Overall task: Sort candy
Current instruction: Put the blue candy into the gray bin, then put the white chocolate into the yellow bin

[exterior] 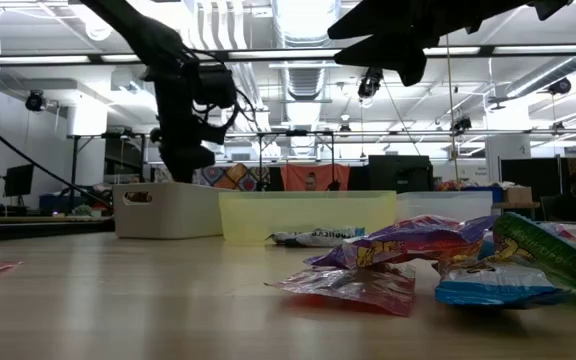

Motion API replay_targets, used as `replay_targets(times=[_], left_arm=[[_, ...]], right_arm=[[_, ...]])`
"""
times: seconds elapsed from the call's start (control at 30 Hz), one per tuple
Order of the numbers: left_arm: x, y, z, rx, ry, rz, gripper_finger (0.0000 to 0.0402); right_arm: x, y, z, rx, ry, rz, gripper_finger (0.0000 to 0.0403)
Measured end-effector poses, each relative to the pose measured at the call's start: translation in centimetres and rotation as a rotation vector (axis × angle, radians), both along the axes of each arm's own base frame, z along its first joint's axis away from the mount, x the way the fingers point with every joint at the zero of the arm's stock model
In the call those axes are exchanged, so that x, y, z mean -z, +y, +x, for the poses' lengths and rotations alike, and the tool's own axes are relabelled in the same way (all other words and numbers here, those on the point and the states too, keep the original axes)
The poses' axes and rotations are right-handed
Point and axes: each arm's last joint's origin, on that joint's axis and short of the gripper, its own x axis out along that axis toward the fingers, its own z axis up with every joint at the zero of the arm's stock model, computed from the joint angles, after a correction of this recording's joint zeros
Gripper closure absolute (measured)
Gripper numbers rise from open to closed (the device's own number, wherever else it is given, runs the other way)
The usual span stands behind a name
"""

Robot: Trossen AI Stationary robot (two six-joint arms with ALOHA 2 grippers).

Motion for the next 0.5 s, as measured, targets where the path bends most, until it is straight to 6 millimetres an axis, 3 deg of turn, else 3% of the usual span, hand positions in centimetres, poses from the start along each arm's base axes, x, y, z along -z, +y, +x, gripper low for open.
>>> replay_targets(times=[0.27,0.5], left_arm=[[-0.4,-0.3,-0.1,-0.012,-0.002,-0.005,0.0302],[-2.5,-2.3,-0.2,0.060,-0.128,-0.084,0.0292]], right_arm=[[0.3,0.0,-0.1,0.001,0.025,0.031,0.0199],[0.5,0.0,-0.1,0.012,0.041,0.062,0.0199]])
